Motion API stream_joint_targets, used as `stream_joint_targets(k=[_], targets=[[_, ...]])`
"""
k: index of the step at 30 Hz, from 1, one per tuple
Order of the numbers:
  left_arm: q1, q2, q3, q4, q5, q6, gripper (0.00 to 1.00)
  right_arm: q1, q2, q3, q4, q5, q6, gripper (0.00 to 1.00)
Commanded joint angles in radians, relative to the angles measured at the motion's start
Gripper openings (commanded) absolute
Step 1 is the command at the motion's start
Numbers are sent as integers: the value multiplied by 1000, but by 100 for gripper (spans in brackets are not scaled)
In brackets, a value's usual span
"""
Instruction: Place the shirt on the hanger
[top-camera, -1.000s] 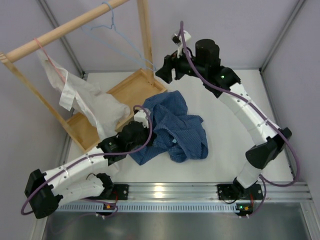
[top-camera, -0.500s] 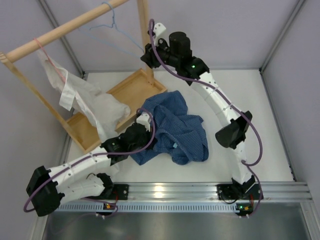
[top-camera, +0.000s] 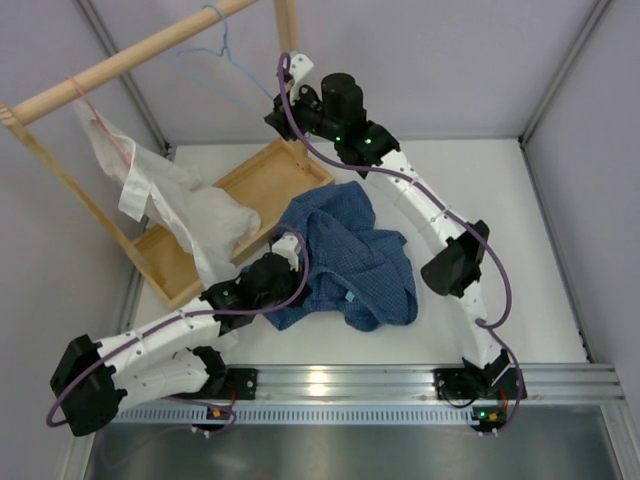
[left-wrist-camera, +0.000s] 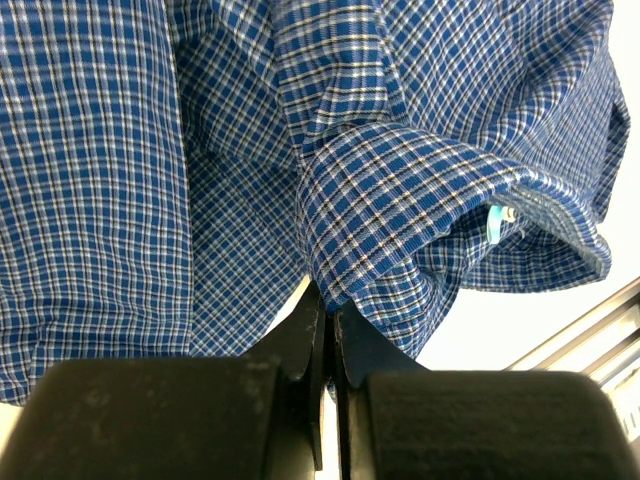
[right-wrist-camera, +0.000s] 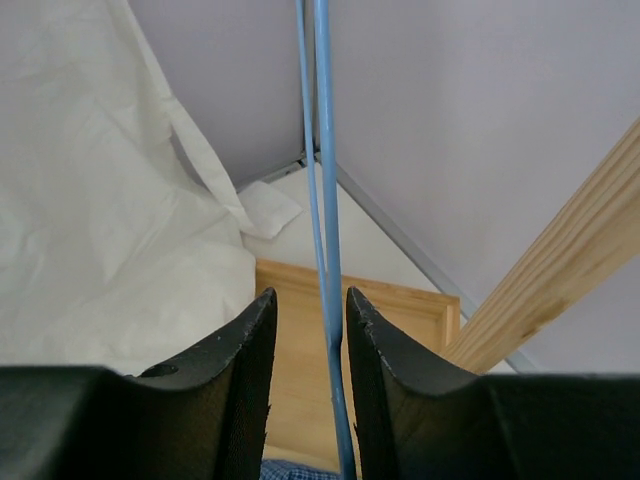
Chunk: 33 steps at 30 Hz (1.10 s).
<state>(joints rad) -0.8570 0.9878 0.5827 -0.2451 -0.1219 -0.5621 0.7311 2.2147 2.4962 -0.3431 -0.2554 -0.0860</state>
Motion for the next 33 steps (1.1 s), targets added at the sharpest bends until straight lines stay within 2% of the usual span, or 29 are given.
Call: stream_joint_targets(k=[1,4,5,6,16,23,30,33], targets=[[4,-21,-11,21,22,5,0,13,20,53,124,-13,5,33],[4,-34,-17,20,21,10,0,16,23,52,142,-10,12,18],[4,-35,-17,21,22,10,0,16,22,52,148,-10,12,6],[4,-35,-17,21,24,11,0,16,14,49,153,-2,14,0],[4,-47,-34,36,34,1,0,28,-87,-8,245,16,78,0],[4,-80,-37,33,34,-2,0,28,-151,-45,222,10,78,0],[4,-101,-9,24,-30,-50,0,2,-326,-239,162,-28,78,0],[4,-91,41,-3,-84,-70,0,-19,-430,-373,125,-27,78,0]])
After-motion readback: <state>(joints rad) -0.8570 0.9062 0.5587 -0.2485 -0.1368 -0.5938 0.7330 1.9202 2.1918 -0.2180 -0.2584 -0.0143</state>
